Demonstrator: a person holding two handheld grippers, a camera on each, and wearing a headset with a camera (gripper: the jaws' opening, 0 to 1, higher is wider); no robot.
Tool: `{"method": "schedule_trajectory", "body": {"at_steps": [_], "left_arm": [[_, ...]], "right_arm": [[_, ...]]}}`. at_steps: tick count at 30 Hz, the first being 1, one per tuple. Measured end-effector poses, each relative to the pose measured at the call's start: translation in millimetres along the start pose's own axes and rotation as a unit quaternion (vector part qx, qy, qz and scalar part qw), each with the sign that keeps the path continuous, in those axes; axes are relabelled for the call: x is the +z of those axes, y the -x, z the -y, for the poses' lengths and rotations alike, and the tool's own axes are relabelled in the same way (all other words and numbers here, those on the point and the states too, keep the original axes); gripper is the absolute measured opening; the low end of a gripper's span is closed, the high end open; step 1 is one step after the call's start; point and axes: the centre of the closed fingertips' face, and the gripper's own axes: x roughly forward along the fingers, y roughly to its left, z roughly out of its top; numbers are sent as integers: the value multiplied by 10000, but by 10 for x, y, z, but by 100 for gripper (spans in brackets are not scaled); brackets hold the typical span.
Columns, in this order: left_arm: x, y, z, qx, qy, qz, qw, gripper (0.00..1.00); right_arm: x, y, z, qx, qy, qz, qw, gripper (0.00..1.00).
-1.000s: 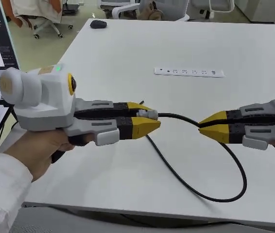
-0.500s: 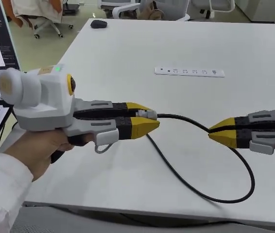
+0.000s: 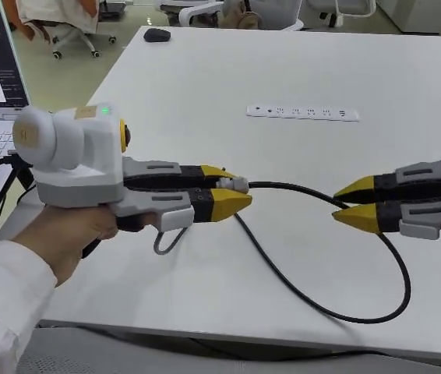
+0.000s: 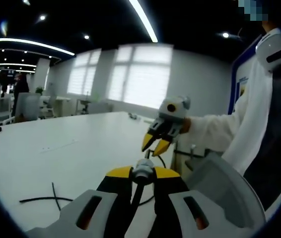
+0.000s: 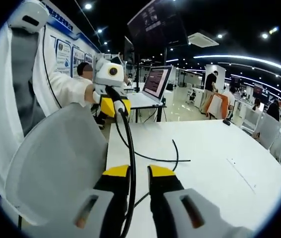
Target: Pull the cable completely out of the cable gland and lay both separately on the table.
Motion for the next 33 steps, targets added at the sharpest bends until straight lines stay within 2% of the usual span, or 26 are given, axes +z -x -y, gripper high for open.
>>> {"method": "schedule_trajectory", "body": {"at_steps": [6, 9, 12, 15, 19, 26, 33], "left_arm": [[24, -26, 3, -17, -17, 41, 10000, 17], [44, -32, 13, -48, -16, 89, 9999, 17], [62, -31, 14, -57, -14, 116, 9999, 17], [77, -31, 26, -89, -3, 146, 9999, 17], [101, -32, 45, -135, 10, 197, 9997, 17], [126, -35, 51, -167, 26, 267, 9995, 17], [132, -35, 51, -184, 60, 295, 9994, 17]], "right_arm": [[454, -118, -36, 191, 195, 689, 9972, 13], [579, -201, -98, 409, 198, 891, 9950, 13], [570, -326, -164, 589, 271, 786, 9948, 12], [583, -414, -219, 740, 247, 817, 9936, 12], [543, -509, -226, 789, 268, 734, 9938, 10], [573, -528, -261, 939, 258, 814, 9919, 3], [579, -520, -253, 943, 164, 894, 9914, 3]]}}
